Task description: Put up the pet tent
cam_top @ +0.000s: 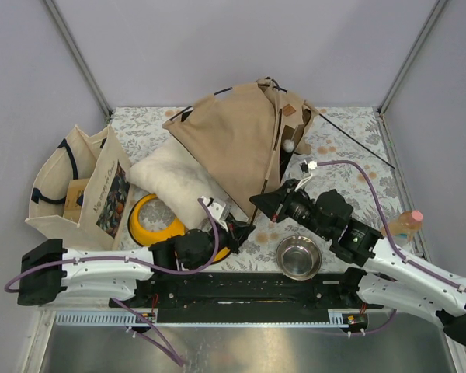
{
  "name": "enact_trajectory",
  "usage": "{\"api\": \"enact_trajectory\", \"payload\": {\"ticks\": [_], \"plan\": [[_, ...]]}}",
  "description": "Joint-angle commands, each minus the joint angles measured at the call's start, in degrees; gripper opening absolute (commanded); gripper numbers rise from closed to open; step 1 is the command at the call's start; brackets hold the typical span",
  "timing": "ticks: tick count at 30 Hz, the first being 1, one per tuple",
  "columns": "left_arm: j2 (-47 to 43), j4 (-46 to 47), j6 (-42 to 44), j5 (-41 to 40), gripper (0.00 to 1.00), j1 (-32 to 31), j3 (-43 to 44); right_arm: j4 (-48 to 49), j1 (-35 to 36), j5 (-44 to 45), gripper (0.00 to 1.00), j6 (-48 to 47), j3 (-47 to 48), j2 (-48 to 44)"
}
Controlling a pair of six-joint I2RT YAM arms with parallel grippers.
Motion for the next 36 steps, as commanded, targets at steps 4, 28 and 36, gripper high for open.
{"api": "enact_trajectory", "payload": {"ticks": [4,28,36], "plan": [[-1.9,-12.11,-4.24,4.54,0.0,-4.01,-5.39,17.48,-1.44,15.87,0.0,-8.81,6.6,0.43],[0.91,-13.7,-5.83,0.41,0.0,-4.37,-6.53,21.79,-1.53,25.1,0.0,-12.51,8.7,6.15],[4.25,-13.96,-6.35,-0.91,0.0,-4.98,-5.74,19.33,-1.62,27.04,0.0,-9.26,10.55,6.58]]}}
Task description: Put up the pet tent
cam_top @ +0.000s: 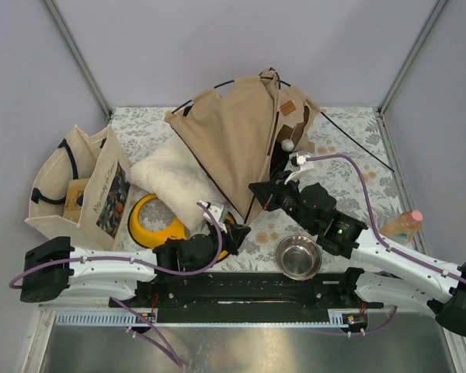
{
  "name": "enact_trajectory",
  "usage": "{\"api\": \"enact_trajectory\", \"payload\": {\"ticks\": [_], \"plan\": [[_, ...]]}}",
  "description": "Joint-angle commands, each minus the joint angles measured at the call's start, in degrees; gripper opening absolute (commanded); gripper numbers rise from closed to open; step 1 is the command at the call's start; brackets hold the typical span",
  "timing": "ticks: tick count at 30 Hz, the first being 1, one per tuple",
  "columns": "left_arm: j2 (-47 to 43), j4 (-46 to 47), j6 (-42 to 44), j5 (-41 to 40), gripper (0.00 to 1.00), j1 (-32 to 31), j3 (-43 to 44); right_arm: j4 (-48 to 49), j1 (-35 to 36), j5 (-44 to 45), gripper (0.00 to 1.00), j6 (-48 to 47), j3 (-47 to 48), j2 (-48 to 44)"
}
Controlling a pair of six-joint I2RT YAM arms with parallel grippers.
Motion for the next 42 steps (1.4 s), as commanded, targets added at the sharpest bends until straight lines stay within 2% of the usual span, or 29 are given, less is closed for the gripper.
{"api": "enact_trajectory", "payload": {"ticks": [1,14,34,42], "plan": [[3.27,-13.53,-1.02,5.73,0.0,-3.56,-2.51,14.52,-2.08,15.17,0.0,-0.86,8.3,-1.72],[3.54,-14.32,-1.02,4.59,0.0,-4.09,-2.24,11.26,-2.34,17.89,0.0,0.9,9.18,-1.55],[1.51,-15.11,-1.02,4.23,0.0,-4.7,-2.68,13.11,-2.43,21.85,0.0,-1.12,6.63,0.04],[2.22,-15.02,-0.85,4.68,0.0,-4.97,-2.15,14.25,-2.6,20.09,0.0,-0.16,8.12,1.18]]}}
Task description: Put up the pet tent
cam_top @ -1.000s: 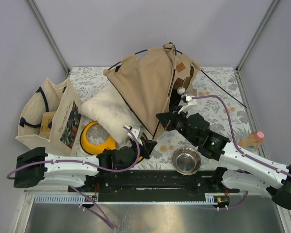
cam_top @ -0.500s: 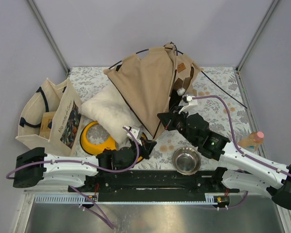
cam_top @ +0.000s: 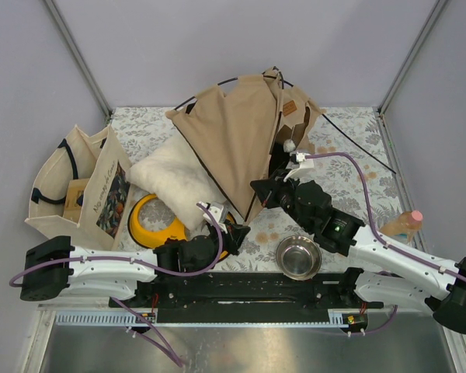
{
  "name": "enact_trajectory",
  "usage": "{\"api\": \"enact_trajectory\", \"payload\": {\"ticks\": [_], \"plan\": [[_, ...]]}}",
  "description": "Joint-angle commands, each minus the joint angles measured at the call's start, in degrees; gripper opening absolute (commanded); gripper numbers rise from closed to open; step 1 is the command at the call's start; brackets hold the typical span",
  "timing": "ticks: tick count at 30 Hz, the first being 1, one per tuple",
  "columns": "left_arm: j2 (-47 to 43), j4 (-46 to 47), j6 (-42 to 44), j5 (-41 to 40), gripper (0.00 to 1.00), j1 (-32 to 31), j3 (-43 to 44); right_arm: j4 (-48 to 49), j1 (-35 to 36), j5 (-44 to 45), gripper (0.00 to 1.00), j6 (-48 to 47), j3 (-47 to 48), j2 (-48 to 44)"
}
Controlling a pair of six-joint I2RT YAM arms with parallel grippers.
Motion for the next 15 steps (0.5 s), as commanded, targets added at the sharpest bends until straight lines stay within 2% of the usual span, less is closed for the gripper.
{"api": "enact_trajectory", "payload": {"ticks": [1,15], "plan": [[1.58,-14.12,-0.19,7.63,0.0,-3.7,-2.96,17.81,-2.69,15.11,0.0,-2.82,6.14,-0.53],[-0.18,-15.71,0.6,6.57,0.0,-3.7,-2.17,18.43,-2.69,11.42,0.0,-0.54,4.29,0.0]]}}
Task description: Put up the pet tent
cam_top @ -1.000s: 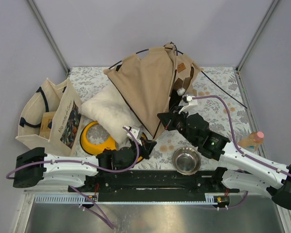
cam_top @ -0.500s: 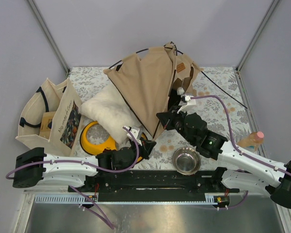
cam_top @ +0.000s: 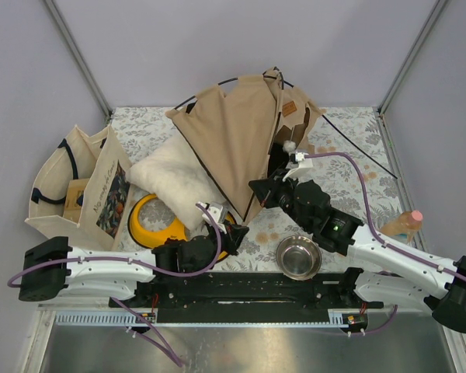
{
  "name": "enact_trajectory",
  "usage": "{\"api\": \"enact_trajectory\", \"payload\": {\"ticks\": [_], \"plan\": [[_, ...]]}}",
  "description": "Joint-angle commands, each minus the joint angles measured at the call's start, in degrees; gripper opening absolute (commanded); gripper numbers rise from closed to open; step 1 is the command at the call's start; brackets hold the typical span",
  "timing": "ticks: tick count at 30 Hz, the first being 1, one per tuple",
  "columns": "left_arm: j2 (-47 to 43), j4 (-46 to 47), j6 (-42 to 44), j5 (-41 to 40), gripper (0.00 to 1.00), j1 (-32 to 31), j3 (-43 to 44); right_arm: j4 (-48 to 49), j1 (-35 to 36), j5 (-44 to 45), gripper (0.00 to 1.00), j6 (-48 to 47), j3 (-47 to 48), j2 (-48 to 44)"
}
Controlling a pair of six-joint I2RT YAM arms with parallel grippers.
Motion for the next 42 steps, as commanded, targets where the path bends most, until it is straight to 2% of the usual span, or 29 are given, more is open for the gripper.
{"api": "enact_trajectory", "payload": {"ticks": [1,8,25,36,42], "plan": [[0.74,-13.94,0.56,6.86,0.0,-3.55,-2.19,18.1,-2.78,11.11,0.0,-0.89,4.12,-0.72],[1.8,-13.85,0.91,6.94,0.0,-3.55,-1.67,18.28,-2.86,9.96,0.0,-0.18,3.41,-0.37],[-2.68,-16.4,0.03,4.92,0.0,-3.55,-3.33,16.26,-3.04,13.04,0.0,-5.37,0.42,-3.71],[-3.91,-20.08,0.64,4.48,0.0,-3.55,-0.36,16.43,-3.04,6.02,0.0,-6.6,-0.36,-1.69],[-1.99,-24.04,2.58,7.9,0.0,-3.55,4.39,18.28,-3.13,3.99,0.0,-6.34,-2.56,-0.46]]}}
